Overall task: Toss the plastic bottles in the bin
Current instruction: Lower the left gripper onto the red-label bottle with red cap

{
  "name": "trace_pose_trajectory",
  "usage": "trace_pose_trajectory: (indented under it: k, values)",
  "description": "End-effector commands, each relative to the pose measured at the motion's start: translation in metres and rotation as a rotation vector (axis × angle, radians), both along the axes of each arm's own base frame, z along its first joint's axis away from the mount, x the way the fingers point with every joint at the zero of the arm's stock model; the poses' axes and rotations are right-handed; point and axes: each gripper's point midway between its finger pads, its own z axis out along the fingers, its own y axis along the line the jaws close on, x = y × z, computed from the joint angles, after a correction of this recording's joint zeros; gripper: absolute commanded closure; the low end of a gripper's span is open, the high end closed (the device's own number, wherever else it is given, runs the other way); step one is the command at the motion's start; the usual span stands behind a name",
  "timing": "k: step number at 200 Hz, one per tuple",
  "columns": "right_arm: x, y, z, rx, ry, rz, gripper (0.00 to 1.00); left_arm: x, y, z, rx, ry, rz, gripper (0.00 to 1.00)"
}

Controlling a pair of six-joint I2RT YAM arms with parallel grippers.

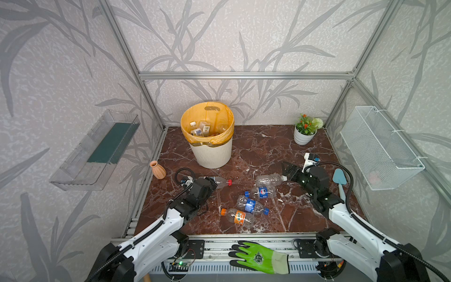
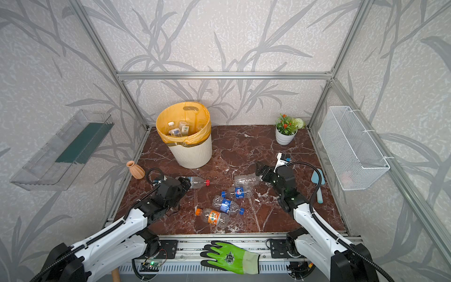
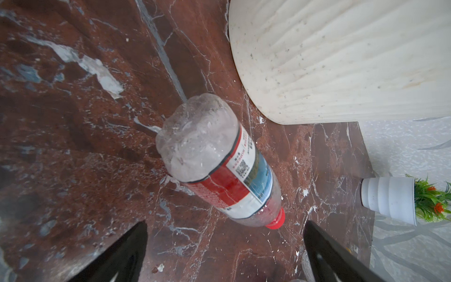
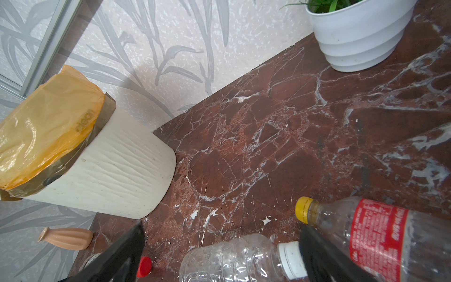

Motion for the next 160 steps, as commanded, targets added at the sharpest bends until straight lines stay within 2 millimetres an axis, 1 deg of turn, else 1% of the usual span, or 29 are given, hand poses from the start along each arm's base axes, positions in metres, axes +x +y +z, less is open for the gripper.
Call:
trace_pose_trajectory:
  k: [1, 53, 71, 118, 160]
  values:
    - [0.001, -0.003, 0.001, 0.012, -0.015, -0.016, 0.01, 0.010, -0.003, 0.009, -0.043, -0.028, 0.045, 0.01]
    - [0.000, -0.005, -0.001, 0.013, -0.013, -0.018, 0.01, 0.020, -0.009, -0.005, -0.060, 0.000, 0.056, 0.01]
    - [-0.002, -0.005, -0.001, 0.016, -0.011, -0.018, 0.01, 0.024, -0.011, -0.006, -0.067, 0.000, 0.058, 0.01]
    - [-0.006, -0.011, -0.003, 0.016, -0.010, -0.031, 0.01, 0.034, -0.005, -0.009, -0.052, 0.000, 0.075, 0.01]
    - [-0.009, -0.015, -0.004, 0.015, -0.007, -0.041, 0.01, 0.041, -0.005, -0.019, -0.046, 0.027, 0.068, 0.01]
